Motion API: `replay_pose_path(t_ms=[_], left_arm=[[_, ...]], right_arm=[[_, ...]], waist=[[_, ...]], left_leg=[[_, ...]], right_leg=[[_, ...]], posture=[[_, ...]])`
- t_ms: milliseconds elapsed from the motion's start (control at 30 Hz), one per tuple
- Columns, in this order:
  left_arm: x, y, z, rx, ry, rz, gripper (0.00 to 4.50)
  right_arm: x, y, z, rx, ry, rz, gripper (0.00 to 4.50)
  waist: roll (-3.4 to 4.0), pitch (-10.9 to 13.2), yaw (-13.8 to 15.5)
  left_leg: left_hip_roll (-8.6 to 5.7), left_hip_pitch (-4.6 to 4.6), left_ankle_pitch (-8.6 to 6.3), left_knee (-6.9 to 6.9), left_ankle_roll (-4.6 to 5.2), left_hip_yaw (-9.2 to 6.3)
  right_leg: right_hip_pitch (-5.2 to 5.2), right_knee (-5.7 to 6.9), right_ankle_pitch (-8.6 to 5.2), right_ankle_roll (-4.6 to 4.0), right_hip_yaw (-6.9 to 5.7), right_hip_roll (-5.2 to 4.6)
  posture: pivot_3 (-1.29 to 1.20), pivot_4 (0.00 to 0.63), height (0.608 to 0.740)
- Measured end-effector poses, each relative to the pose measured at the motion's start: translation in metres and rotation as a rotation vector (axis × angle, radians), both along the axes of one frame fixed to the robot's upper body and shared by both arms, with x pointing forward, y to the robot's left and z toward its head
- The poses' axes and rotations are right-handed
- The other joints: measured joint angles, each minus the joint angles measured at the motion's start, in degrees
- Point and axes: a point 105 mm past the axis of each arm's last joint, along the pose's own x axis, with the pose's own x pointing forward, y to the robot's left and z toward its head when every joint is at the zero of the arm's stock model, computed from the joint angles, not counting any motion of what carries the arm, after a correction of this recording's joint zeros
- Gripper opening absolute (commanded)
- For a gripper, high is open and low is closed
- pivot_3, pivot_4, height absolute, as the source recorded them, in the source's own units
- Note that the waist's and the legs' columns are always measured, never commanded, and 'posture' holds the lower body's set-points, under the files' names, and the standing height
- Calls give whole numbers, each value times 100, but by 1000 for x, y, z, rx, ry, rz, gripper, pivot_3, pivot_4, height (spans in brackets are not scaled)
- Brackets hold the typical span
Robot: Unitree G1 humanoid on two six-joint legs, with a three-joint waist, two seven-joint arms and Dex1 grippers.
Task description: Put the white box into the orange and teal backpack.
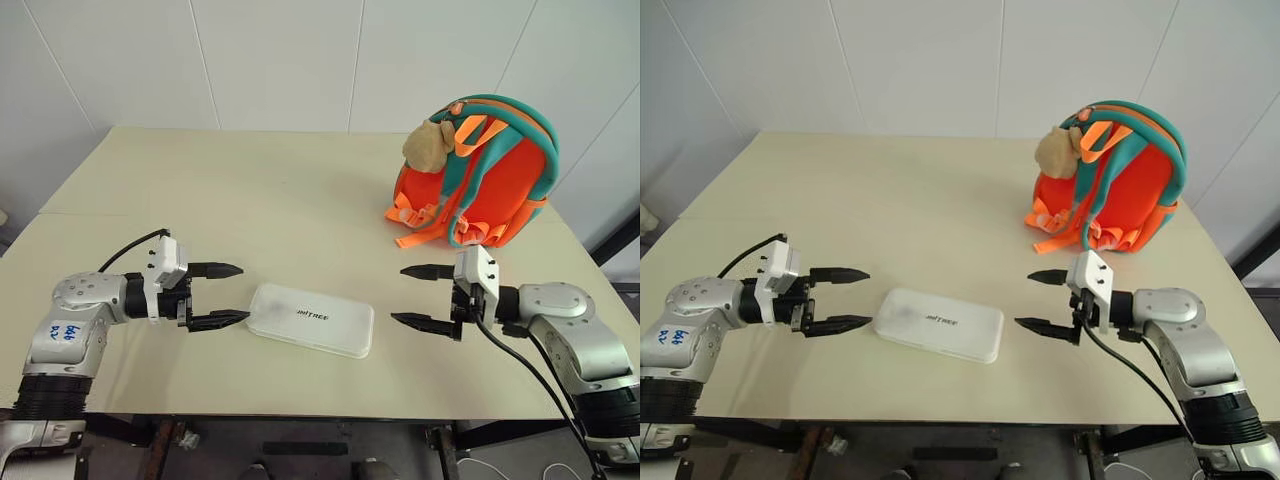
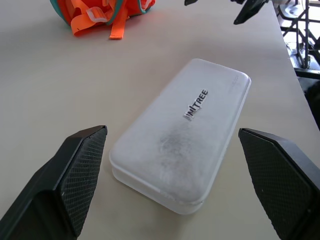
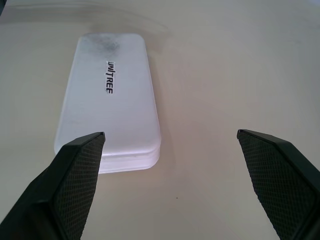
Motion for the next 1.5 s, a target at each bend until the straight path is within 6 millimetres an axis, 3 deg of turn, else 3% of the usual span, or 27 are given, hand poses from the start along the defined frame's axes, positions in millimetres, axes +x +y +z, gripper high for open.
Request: replay_pose_path(t_ms=[267,300,367,533,633,733,767,900,1100,1500], left_arm=[[6,-4,3,-31,0,-10,4500],[6,-4,3,-31,1,-9,4318],[4,1,1,-17,19,-8,3914],[-1,35,-20,47,71,69,2325],[0,42,-27,49,58,110,1438],[3,41,-30,46,38,125,468],[4,38,-33,42,37,122,187],[7,29,-53,66,86,105,187],[17,8,-57,72,81,53,187],[24,1,-67,70,86,51,187]], right_arm=[[9,-3,-3,59,16,-71,4474],[9,-2,-5,52,21,-69,4298],[9,1,-13,29,39,-61,3848],[4,0,-40,5,125,-62,2121],[-3,-5,-62,-22,177,-72,1144],[-5,-4,-69,-12,192,-81,46],[-5,-3,-69,-4,190,-85,0],[-8,7,-71,4,194,-68,0],[-10,24,-67,34,174,-45,0],[-2,23,-63,34,155,-90,0]], waist=[[0,0,-17],[0,0,-17],[0,0,-22],[0,0,-19],[0,0,53],[0,0,90],[0,0,98],[0,0,118],[0,0,124],[0,0,125]], left_leg=[[0,5,2,9,1,0],[0,5,2,9,0,0],[0,6,1,8,0,0],[0,5,1,6,1,1],[-1,5,1,8,1,1],[-1,6,1,12,1,1],[-1,7,2,12,0,1],[-1,6,2,14,0,1],[-1,6,3,15,0,0],[-1,7,3,20,0,0]], right_leg=[[-1,18,0,0,1,1],[-1,17,0,0,1,1],[-1,16,0,0,1,1],[-3,16,-4,-5,0,0],[-1,16,-4,-5,0,-1],[0,20,-3,-5,0,0],[0,21,-3,-5,0,0],[-1,23,-2,-4,0,1],[0,24,-2,-3,-1,1],[1,27,-1,-1,-1,1]], posture=[[0,150,740],[0,150,740],[0,150,740],[0,150,740],[0,150,740],[0,150,740],[0,150,740],[0,150,740],[0,150,740],[0,150,740]])
